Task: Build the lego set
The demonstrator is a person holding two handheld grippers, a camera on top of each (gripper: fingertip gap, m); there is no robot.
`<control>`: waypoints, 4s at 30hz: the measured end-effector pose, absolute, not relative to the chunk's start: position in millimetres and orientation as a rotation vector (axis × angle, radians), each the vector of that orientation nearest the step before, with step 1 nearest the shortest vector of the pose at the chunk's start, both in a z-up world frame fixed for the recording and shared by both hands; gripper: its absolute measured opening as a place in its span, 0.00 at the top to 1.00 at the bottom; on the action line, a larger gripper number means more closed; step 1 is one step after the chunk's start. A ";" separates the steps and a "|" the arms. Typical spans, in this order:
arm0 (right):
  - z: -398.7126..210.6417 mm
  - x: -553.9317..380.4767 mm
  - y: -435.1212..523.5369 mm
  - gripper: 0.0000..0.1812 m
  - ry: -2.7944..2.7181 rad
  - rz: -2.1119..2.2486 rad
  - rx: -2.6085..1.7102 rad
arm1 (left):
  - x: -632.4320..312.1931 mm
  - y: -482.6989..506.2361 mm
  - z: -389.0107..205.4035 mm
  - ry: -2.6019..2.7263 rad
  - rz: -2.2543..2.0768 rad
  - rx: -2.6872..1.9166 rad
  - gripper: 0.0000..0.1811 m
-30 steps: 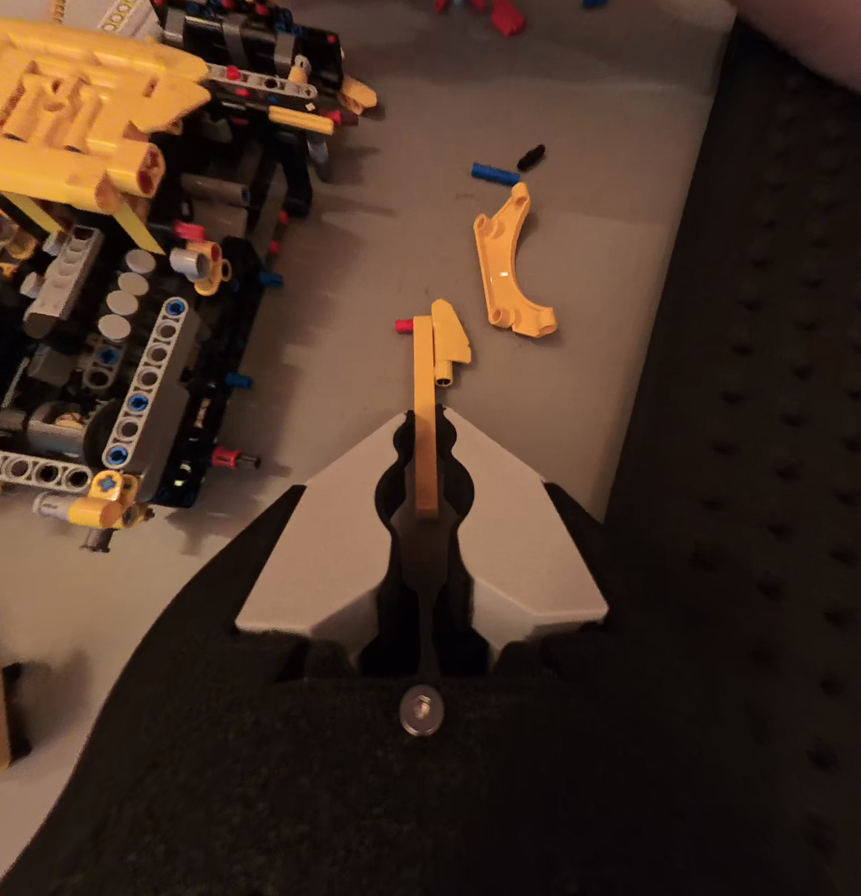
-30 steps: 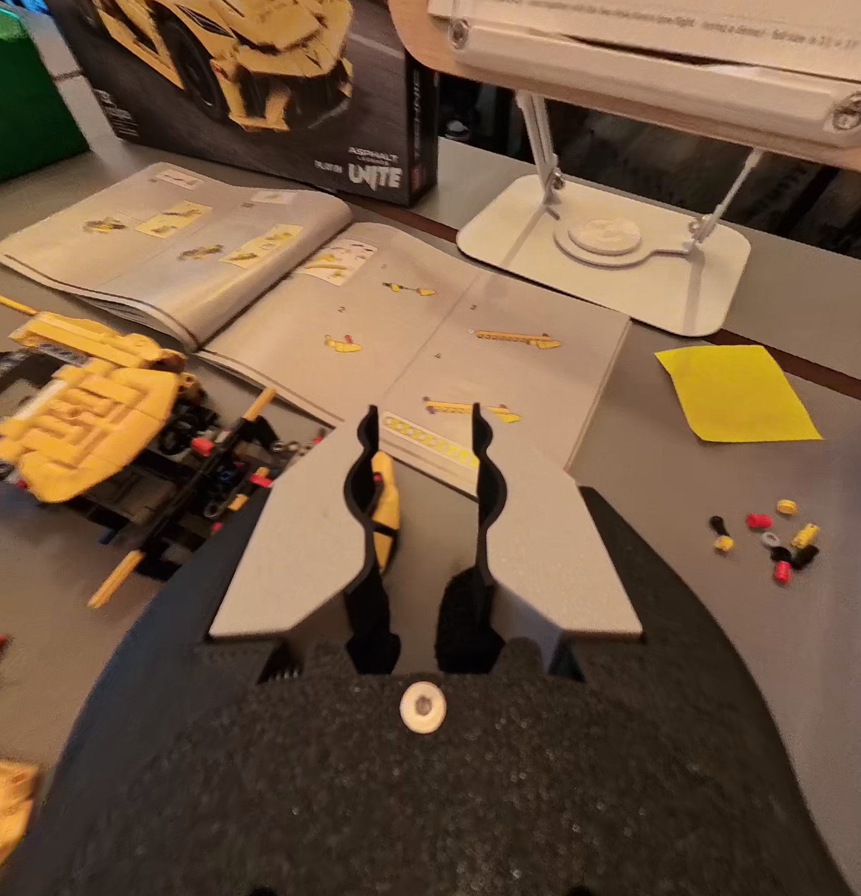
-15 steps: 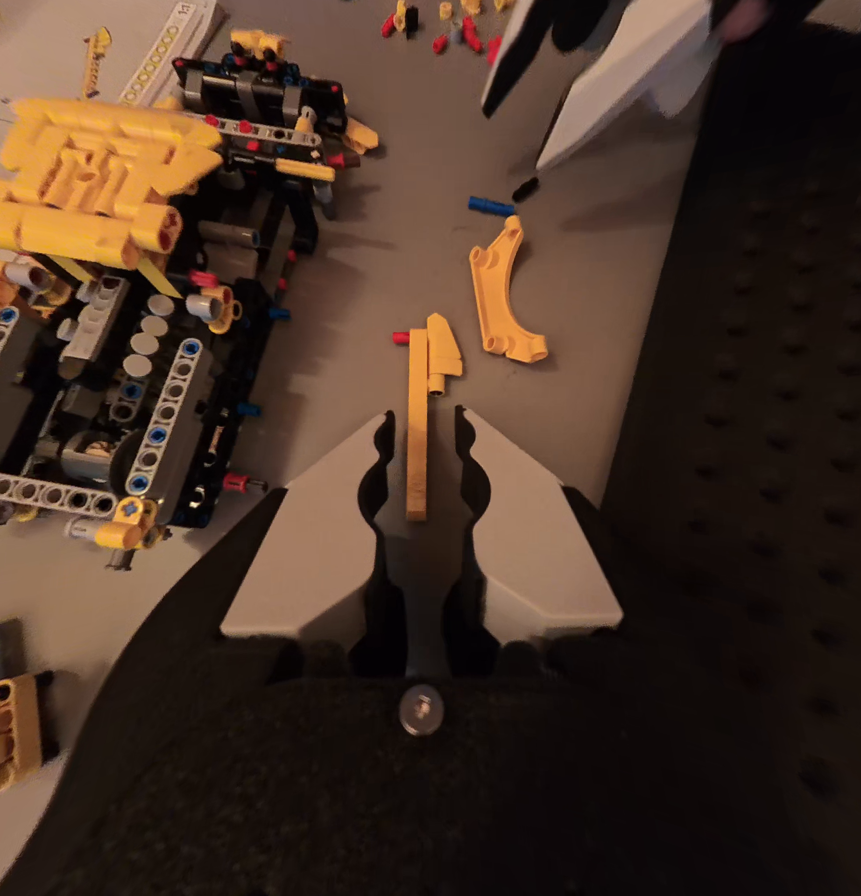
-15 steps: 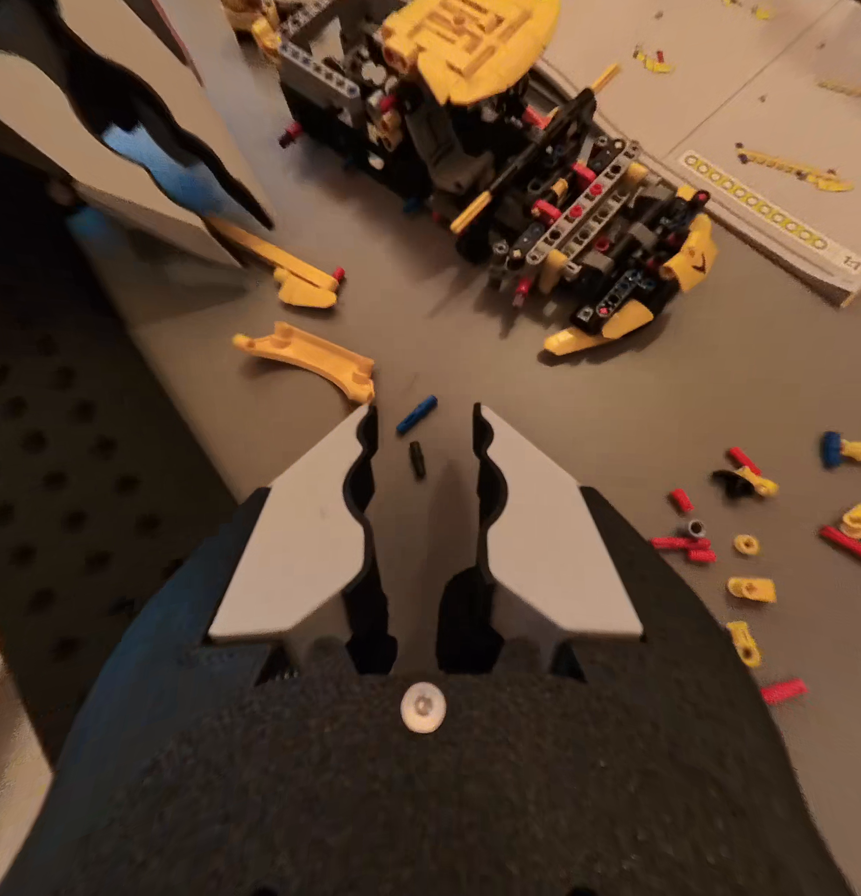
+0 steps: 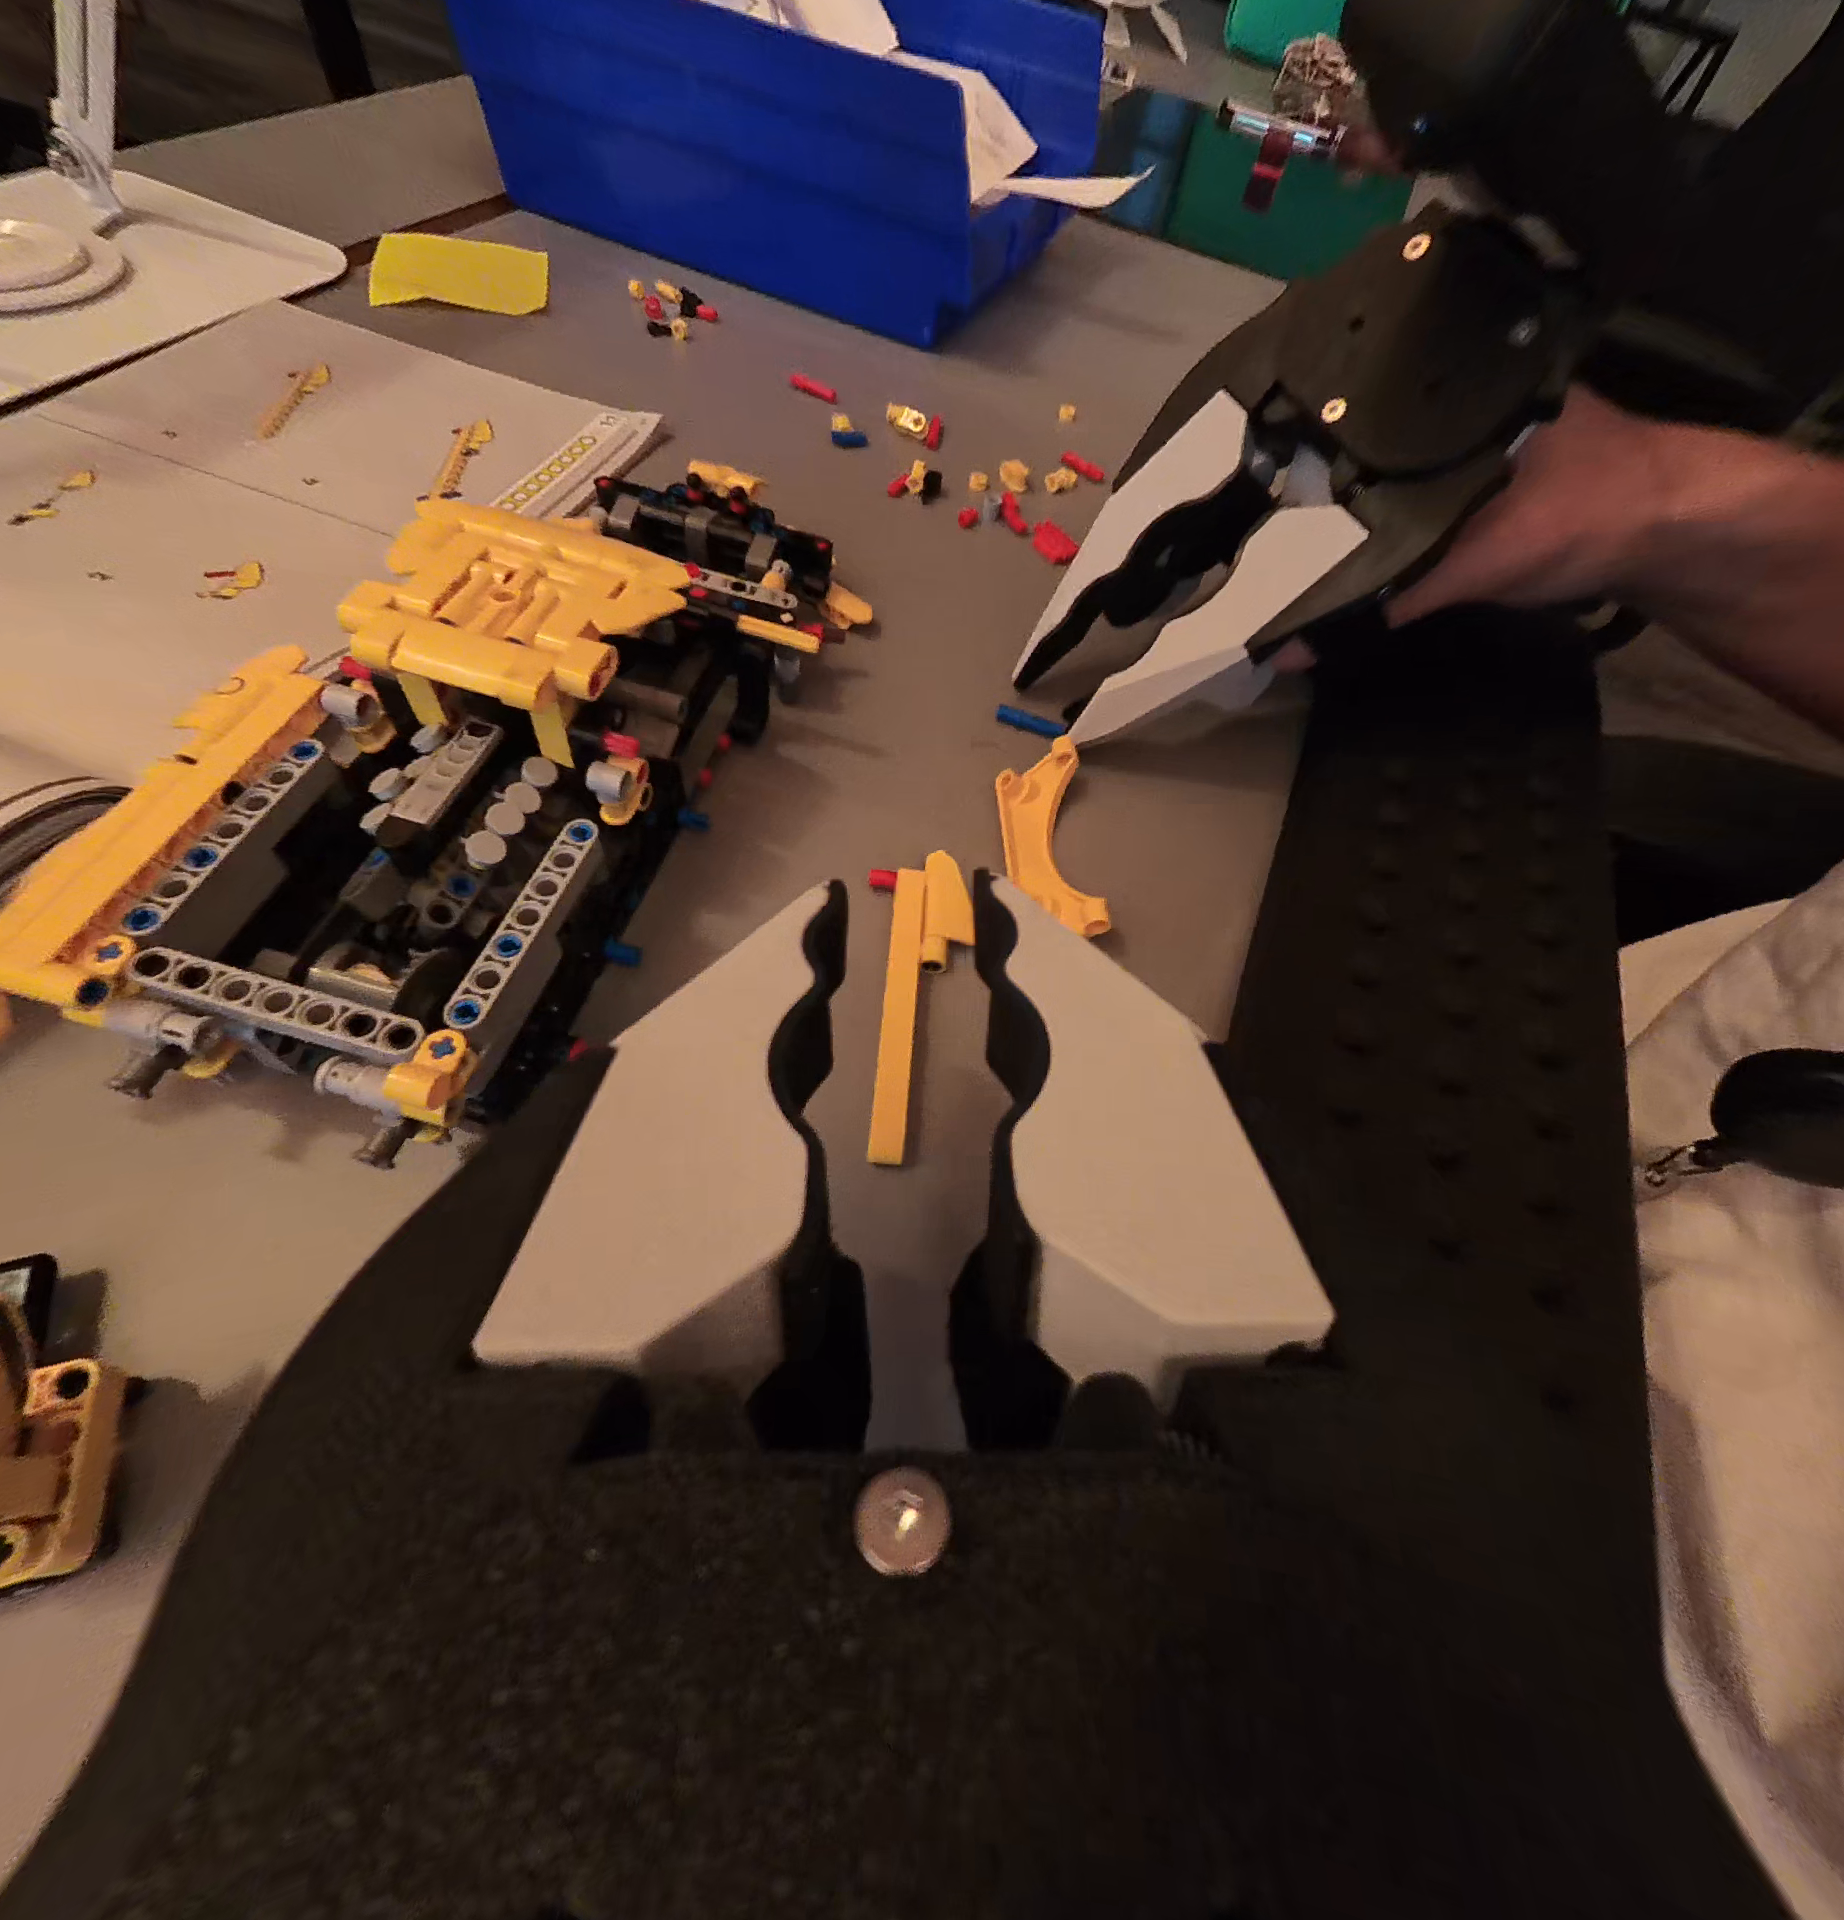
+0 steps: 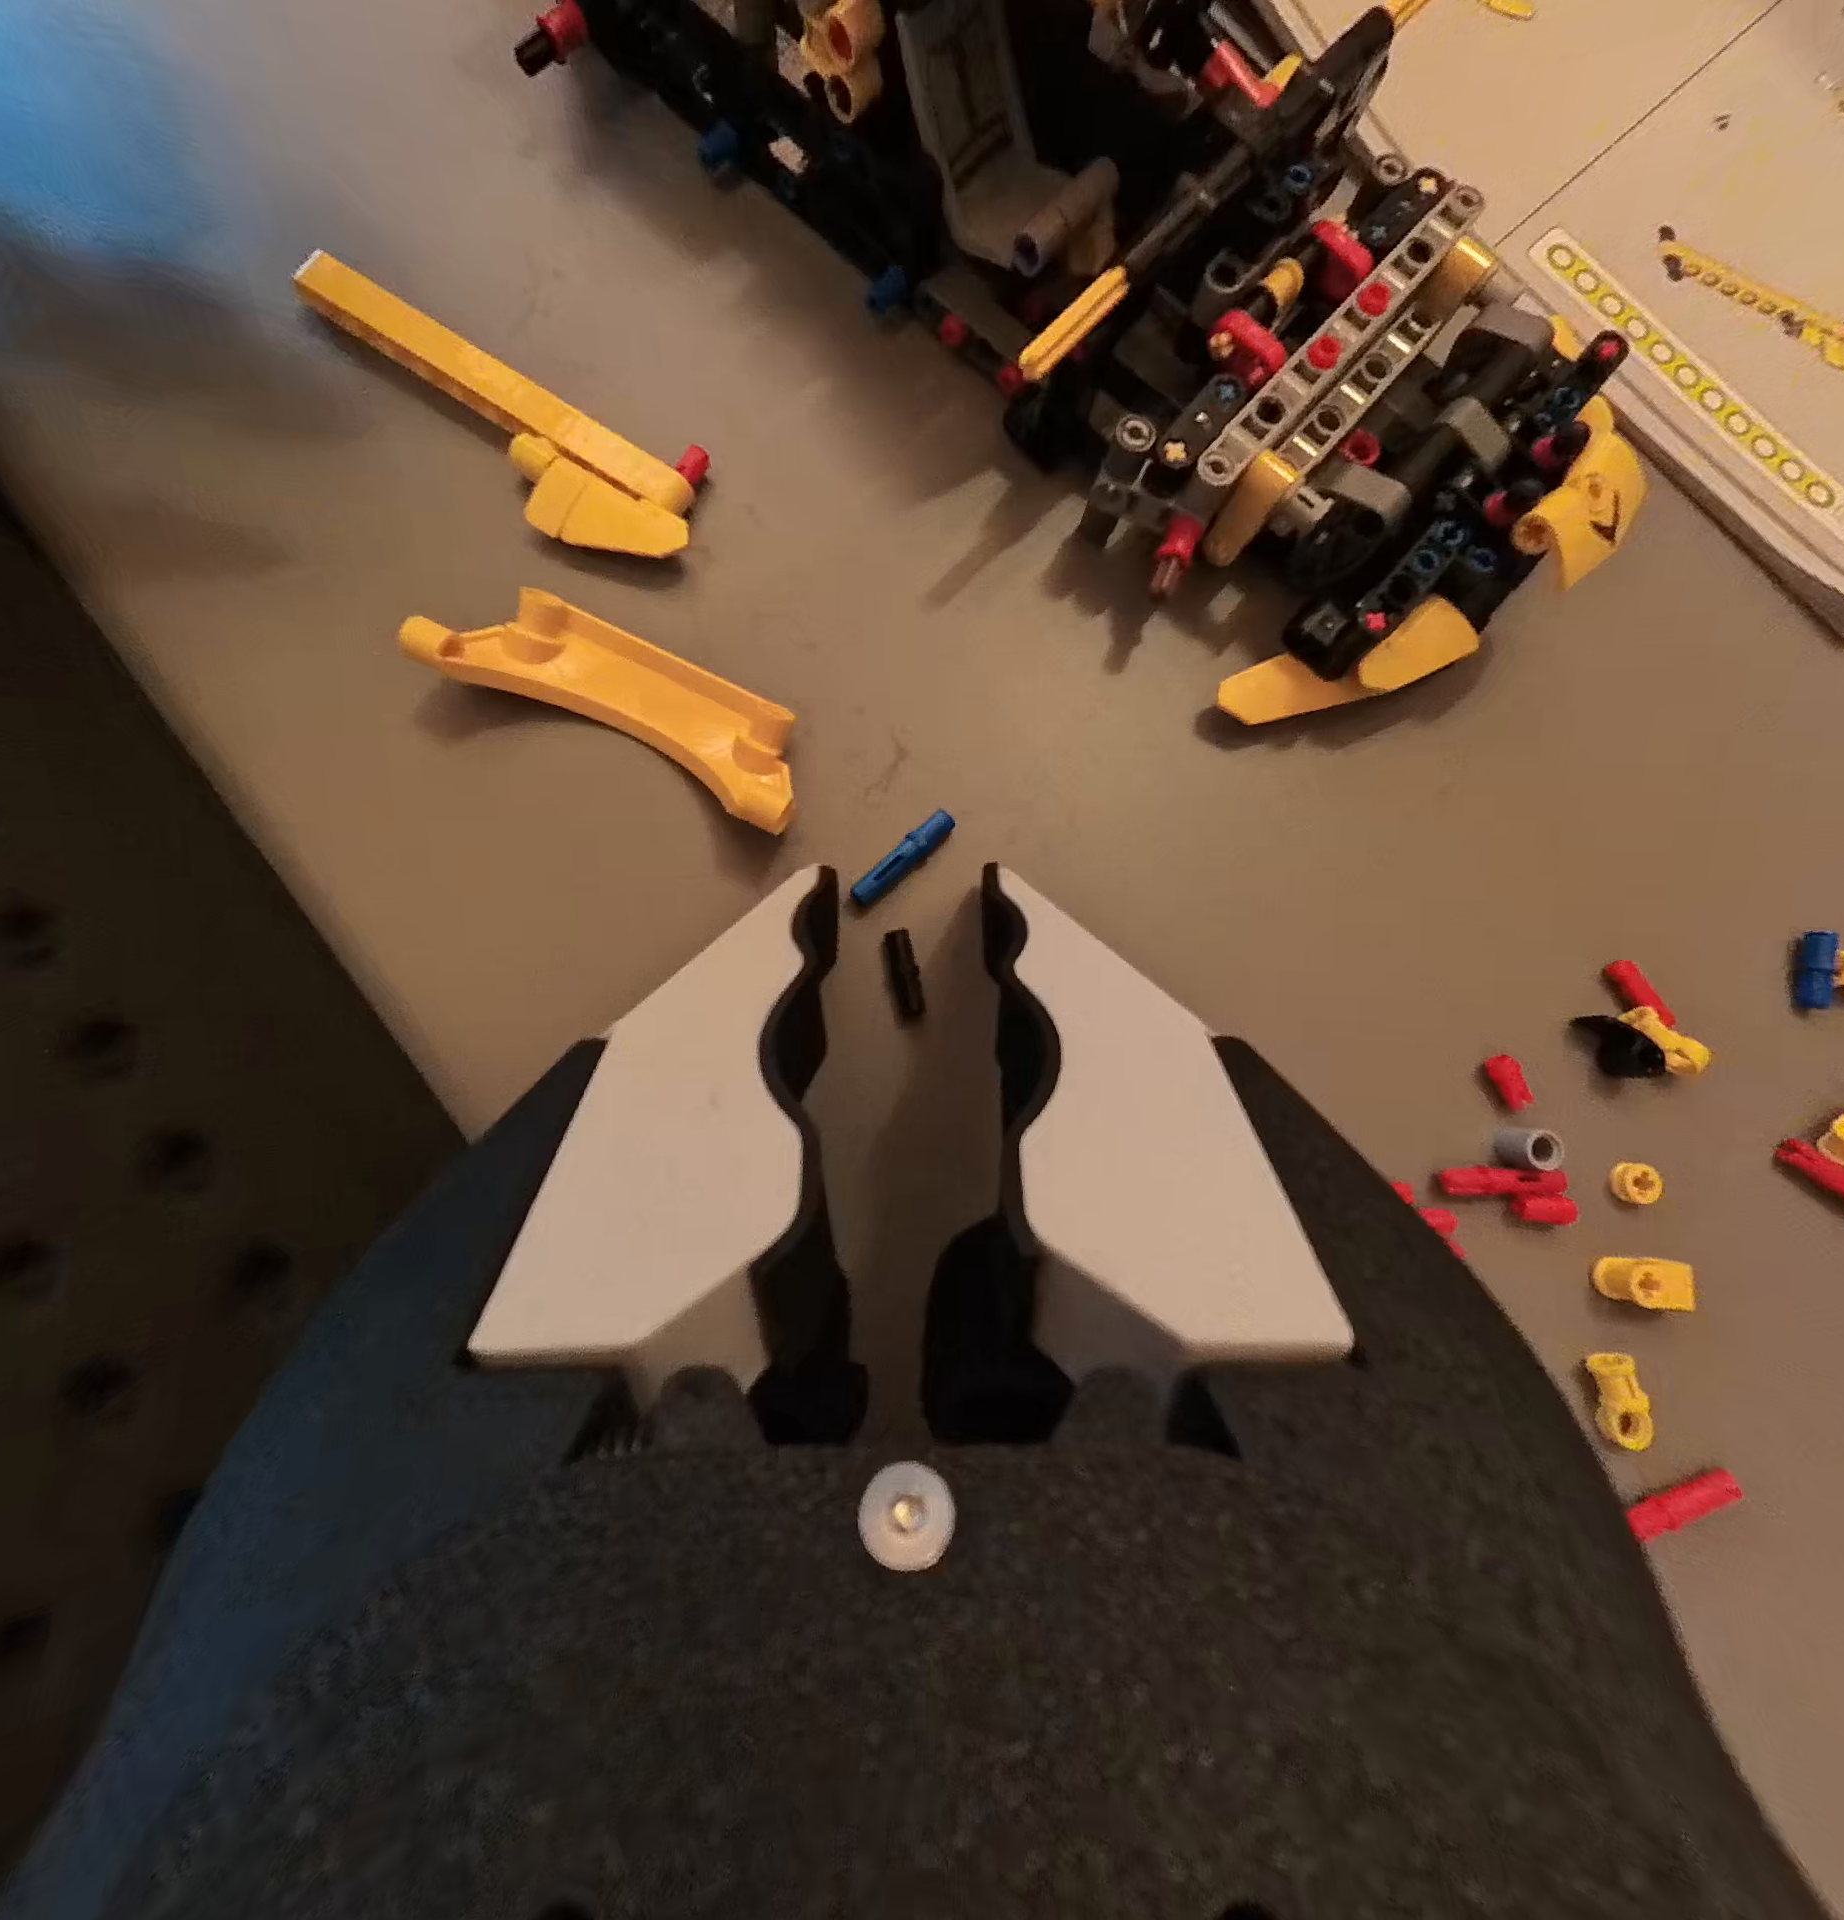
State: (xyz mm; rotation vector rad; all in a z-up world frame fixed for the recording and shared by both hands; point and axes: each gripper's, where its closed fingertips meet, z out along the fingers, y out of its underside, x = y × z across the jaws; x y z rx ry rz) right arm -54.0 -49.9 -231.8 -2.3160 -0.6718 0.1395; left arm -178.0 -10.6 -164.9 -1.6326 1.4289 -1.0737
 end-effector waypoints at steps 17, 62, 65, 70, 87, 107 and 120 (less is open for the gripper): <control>-232.9 -52.2 -42.0 0.95 -0.619 0.253 -2.352 | -170.9 -27.5 -159.0 1.427 -1.163 -1.588 0.91; -85.3 -188.3 -51.3 0.96 -0.197 2.117 -1.504 | -182.7 -53.7 -86.1 1.435 -0.815 -0.995 0.98; -87.8 -189.4 -51.0 0.98 -0.203 2.084 -1.534 | -182.9 -54.8 -88.3 1.462 -0.782 -0.989 0.98; -90.8 -188.4 -48.0 0.98 -0.188 2.056 -1.561 | -181.9 -51.2 -91.8 1.467 -0.760 -1.007 0.98; -91.0 -190.8 -55.2 0.98 -0.209 2.125 -1.554 | -182.1 -58.2 -91.7 1.477 -0.786 -1.018 0.97; -90.3 -189.8 -55.5 0.99 -0.226 2.095 -1.581 | -178.0 -59.4 -89.2 1.455 -0.792 -1.034 0.97; -90.0 -190.9 -56.5 0.99 -0.217 2.157 -1.551 | -180.1 -60.6 -89.2 1.438 -0.792 -1.027 0.97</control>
